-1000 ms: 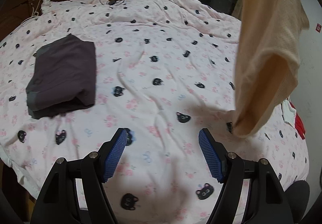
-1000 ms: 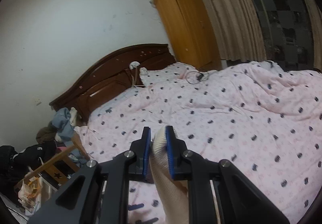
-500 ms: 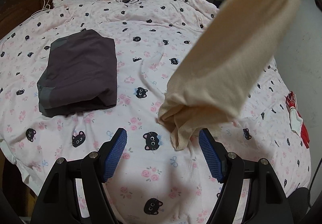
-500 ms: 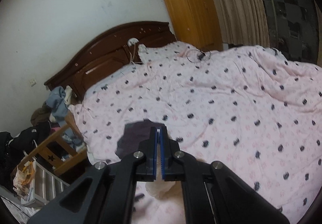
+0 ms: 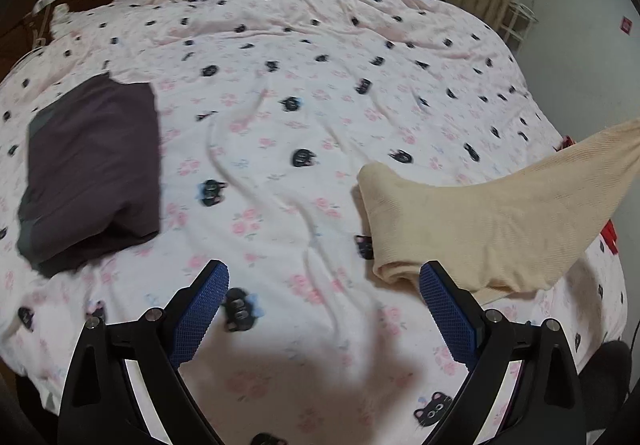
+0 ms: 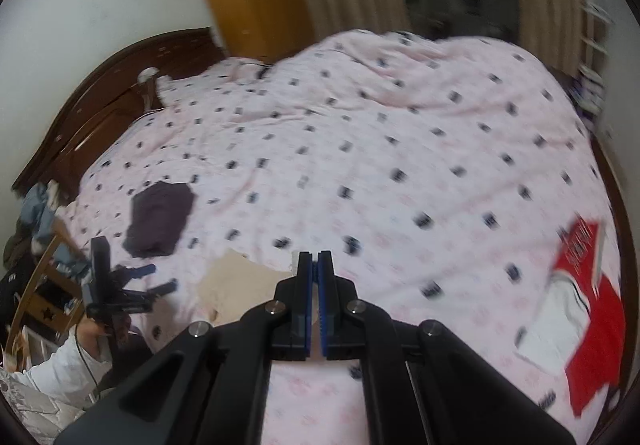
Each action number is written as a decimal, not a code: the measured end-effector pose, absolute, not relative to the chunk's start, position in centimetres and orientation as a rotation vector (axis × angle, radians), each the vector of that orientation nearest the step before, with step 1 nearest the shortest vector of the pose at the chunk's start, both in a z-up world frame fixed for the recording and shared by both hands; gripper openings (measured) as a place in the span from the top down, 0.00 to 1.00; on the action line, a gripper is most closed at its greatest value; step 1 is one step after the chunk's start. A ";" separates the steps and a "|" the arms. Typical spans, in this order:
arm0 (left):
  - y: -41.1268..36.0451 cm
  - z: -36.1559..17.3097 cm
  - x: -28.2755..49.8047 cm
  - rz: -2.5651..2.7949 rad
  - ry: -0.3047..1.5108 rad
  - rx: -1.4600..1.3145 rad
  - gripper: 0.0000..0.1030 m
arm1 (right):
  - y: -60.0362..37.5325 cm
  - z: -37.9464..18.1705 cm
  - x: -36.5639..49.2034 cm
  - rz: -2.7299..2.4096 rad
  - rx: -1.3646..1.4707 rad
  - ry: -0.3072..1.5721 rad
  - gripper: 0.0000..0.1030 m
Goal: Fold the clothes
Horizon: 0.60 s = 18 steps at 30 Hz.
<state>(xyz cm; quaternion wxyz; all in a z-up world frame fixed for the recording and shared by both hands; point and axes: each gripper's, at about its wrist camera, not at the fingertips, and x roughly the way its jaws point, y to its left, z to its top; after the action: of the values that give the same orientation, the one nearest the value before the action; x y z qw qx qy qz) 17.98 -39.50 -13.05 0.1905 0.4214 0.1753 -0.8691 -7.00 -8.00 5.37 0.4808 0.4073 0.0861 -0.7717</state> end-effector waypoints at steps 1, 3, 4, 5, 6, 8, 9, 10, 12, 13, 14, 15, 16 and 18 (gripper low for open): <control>-39.2 -13.3 17.3 -2.459 0.486 1.203 0.08 | -6.4 4.7 -7.7 -1.904 1.017 0.197 0.97; -38.3 -13.9 15.8 -2.495 0.477 1.240 0.08 | -3.2 3.2 -9.0 -1.948 1.065 0.173 0.97; -37.9 -14.1 15.1 -2.513 0.472 1.258 0.08 | -1.8 2.5 -9.5 -1.968 1.085 0.163 0.99; -37.6 -14.3 14.4 -2.528 0.459 1.273 0.08 | -0.4 1.9 -10.1 -1.987 1.106 0.150 0.99; -37.3 -14.4 13.7 -2.536 0.433 1.282 0.08 | 1.0 1.4 -10.7 -2.005 1.124 0.129 0.99; -37.1 -14.8 12.0 -2.544 0.382 1.306 0.08 | 3.4 0.6 -11.9 -2.031 1.152 0.084 0.99; -37.2 -15.0 11.2 -2.535 0.369 1.332 0.08 | 4.2 0.2 -12.4 -2.042 1.167 0.075 0.99; -37.4 -15.2 10.5 -2.527 0.358 1.354 0.08 | 4.8 -0.3 -12.9 -2.049 1.183 0.070 0.99; -37.5 -15.2 9.7 -2.527 0.327 1.365 0.08 | 5.3 -1.6 -13.4 -2.043 1.218 0.078 0.99; -37.6 -15.2 9.2 -2.523 0.307 1.371 0.08 | 5.4 -2.4 -13.6 -2.039 1.236 0.086 0.97; -37.7 -15.3 8.8 -2.512 0.286 1.381 0.08 | 5.0 -3.3 -13.6 -2.033 1.254 0.103 0.95; -38.0 -15.6 8.4 -2.499 0.276 1.395 0.08 | 4.7 -4.3 -13.6 -2.026 1.272 0.119 0.89; -38.4 -15.9 8.0 -2.485 0.283 1.413 0.08 | 4.3 -5.2 -13.5 -2.018 1.291 0.133 0.78; -39.1 -16.6 7.2 -2.467 0.305 1.448 0.08 | 3.2 -7.4 -13.4 -1.993 1.328 0.138 0.59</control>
<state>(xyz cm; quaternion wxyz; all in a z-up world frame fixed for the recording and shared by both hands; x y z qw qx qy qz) 7.24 -39.12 -16.64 0.1318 0.4988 0.1053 -0.8501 -13.40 3.16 -7.35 0.3628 0.5160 0.0536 -0.7741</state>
